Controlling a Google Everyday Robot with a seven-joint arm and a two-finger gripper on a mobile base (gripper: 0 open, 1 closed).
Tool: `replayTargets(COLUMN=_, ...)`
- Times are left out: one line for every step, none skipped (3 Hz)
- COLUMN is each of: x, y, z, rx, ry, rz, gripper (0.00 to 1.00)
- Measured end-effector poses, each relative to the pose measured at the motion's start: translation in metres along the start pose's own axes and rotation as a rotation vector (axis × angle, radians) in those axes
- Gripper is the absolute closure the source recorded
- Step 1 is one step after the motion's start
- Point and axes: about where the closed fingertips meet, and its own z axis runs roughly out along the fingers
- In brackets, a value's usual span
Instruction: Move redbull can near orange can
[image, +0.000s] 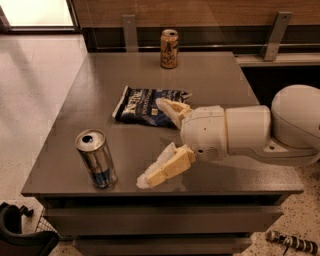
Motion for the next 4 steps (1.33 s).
replayTargets(x=-0.010, y=0.004, z=0.024, rx=-0.038, ry=-0.077, rz=-0.025, gripper=0.00)
replayTargets(x=-0.005, y=0.011, z=0.044, rx=-0.047, ry=-0.090, rz=-0.021, gripper=0.00)
replayTargets(x=0.010, y=0.023, z=0.054, rx=-0.050, ry=-0.096, rz=0.021, gripper=0.00)
replayTargets(x=0.014, y=0.035, z=0.065, rx=-0.070, ry=-0.115, rz=0.038, gripper=0.00)
